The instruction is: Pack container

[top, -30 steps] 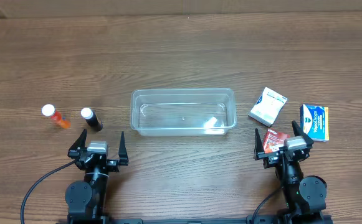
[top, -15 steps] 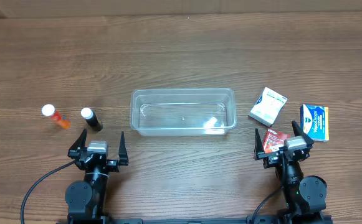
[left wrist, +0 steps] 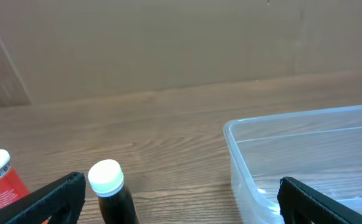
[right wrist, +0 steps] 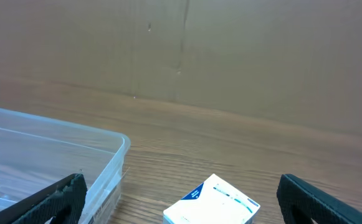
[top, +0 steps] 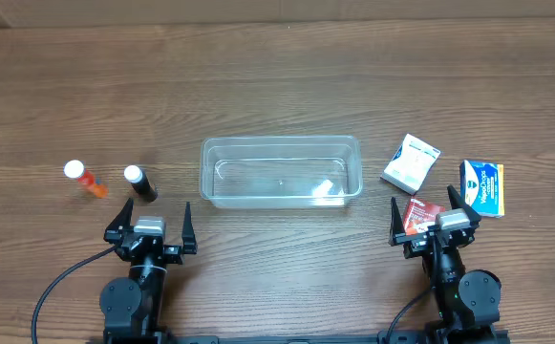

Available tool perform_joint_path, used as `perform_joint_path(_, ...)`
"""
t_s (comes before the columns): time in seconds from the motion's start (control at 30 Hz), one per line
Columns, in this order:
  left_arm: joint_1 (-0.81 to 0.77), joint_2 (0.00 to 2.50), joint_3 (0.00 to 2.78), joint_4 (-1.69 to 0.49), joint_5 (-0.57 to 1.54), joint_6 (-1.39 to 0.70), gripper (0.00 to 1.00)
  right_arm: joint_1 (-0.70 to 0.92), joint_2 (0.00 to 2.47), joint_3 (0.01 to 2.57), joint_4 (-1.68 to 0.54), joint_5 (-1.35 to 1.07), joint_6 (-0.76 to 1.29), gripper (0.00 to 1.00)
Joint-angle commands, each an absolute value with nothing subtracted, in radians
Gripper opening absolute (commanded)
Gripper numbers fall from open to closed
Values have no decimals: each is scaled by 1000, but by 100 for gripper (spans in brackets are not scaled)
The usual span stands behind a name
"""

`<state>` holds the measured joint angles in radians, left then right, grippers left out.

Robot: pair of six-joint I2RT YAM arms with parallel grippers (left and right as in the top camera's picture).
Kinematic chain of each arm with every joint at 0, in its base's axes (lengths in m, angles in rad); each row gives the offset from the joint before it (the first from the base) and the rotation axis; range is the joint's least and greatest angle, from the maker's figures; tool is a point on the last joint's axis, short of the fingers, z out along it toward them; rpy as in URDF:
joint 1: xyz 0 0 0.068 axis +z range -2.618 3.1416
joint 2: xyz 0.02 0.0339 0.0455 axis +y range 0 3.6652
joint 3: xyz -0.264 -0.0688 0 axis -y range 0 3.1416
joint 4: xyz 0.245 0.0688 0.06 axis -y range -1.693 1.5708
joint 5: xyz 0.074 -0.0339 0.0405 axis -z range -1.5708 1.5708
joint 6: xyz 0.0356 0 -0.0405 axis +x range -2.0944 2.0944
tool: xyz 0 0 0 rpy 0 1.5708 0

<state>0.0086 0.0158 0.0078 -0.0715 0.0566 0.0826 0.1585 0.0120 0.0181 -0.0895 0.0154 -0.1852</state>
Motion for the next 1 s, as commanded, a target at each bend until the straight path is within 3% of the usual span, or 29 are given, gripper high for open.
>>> perform_joint_path(0.0,13,13,5,-73,60,105,100,162,5,8,-81,22,-182,100)
perform_joint_path(0.33,13,13,24,-90,49,-31,100,162,22,29,-115,57,-57,100)
perform_joint_path(0.53,13,78,175,-217,54,-35,100,162,128,159,-197,96,37,100)
perform_joint_path(0.7,13,280,393,-341,71,-63,100,162,312,363,-330,95,122,100)
perform_joint_path(0.97,13,750,867,-730,109,-94,100,162,691,783,-664,81,170,100)
